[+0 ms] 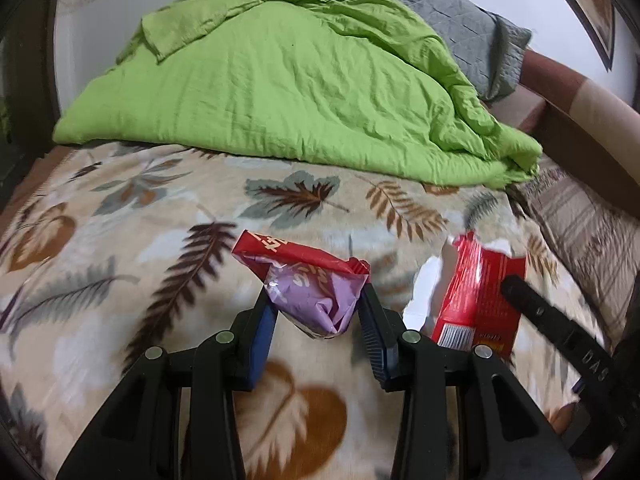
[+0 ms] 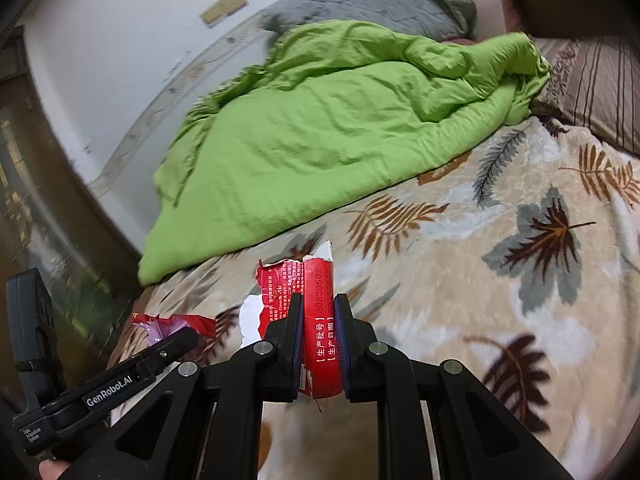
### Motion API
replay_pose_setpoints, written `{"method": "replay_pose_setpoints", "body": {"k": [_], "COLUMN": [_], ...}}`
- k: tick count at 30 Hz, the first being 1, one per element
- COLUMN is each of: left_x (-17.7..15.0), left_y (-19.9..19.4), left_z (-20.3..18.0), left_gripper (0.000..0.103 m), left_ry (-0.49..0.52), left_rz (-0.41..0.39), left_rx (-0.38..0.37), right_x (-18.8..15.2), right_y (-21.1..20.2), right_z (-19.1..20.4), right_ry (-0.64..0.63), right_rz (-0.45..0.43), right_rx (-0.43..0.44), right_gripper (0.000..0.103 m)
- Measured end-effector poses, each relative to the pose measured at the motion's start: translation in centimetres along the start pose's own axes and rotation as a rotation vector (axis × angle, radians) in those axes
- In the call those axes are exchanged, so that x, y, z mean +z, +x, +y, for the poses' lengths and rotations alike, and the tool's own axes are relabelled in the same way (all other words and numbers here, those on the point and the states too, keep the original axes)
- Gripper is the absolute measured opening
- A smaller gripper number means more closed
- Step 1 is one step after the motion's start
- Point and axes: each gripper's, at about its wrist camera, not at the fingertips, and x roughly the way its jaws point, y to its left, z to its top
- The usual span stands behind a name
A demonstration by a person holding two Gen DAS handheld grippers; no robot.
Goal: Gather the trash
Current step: 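Carry the wrapper and packet over to the red wastebasket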
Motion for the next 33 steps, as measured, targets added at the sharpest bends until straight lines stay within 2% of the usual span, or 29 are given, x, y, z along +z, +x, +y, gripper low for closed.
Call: {"method": "replay_pose_setpoints", "body": {"k": [5,8,15,21,26,33], "left_x": [-3.3,-5.8,-9.9,-11.0,-11.3,-11.5], "left_y": [-4.1,-6.0,-7.3,-7.9,-8.0,-7.5], "left_z": [-0.5,-1.0,-1.4,-0.5,0.2,1.1], "left_gripper": [0.04,0.04,0.04,0.04,0.04,0.04], "left_ry": [0.009,0.025,0.04,0.034,0.03,0.015], "left_rz": [-0.013,-0.03,-0.033,-0.067,-0.093,-0.096], "left_rx": [-0.004,0.025,0.095,0.146,0.181,0.182], "right_x": [-2.3,-4.2,-6.1,-7.1,-7.1,-7.4], "right_y": [-4.3,-5.7,-7.4,-7.8,-7.4,-6.8], "right_z": [0.7,0.5,0.1,0.8,0.1,0.5], "right_ry": [-0.072,-0.09,-0.098,-0.142,-0.112,-0.123], "right_rz": [0.015,0.043,0.062,0.065,0.084,0.106], "right_rx": [0.009,0.0,-0.019,-0.022,-0.027,-0.034], "right_gripper": [0.016,0.016,0.016,0.016,0.016,0.016]}}
